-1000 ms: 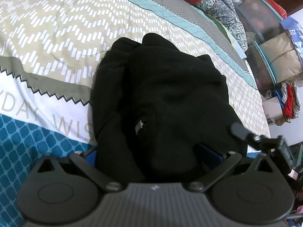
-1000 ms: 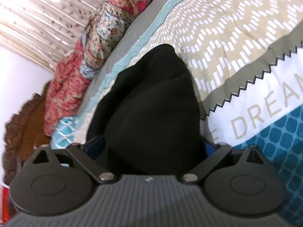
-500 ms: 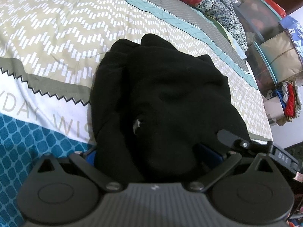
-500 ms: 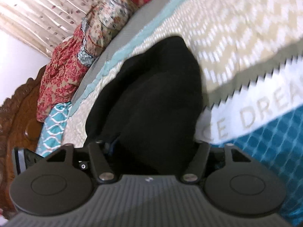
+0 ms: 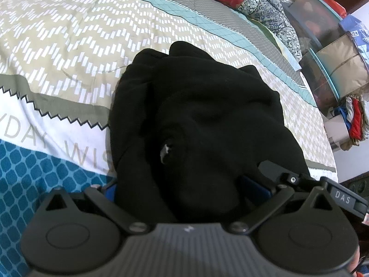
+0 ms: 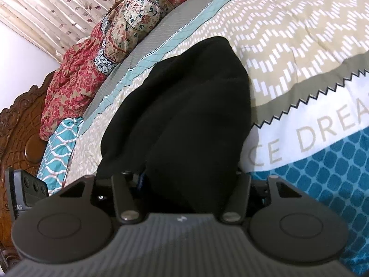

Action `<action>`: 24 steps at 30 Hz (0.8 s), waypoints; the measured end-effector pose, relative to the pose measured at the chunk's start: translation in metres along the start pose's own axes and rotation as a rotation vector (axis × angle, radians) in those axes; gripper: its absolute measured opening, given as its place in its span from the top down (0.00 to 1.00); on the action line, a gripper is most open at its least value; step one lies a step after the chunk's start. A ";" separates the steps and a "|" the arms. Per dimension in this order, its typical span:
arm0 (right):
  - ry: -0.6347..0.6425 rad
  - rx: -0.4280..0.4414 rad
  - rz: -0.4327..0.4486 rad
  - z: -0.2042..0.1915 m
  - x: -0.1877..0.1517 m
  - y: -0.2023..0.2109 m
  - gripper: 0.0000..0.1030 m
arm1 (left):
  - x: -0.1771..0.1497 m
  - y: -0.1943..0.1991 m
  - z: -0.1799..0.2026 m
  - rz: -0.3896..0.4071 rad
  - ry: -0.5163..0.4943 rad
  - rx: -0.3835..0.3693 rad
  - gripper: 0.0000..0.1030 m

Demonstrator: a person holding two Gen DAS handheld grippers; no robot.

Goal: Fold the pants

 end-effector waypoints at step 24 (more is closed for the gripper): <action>-0.005 0.000 0.006 -0.002 -0.003 0.002 0.45 | -0.001 0.000 0.002 0.010 -0.004 0.011 0.00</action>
Point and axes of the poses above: each gripper's, at about its wrist camera, not at the fingertips, and y roughly against the way its jaws point, z to its right, x to its top, the point moved 10 cm from there along -y, roughly the way its jaws point, and after that the axes turned 13 degrees about x, right-handed, at the moved point
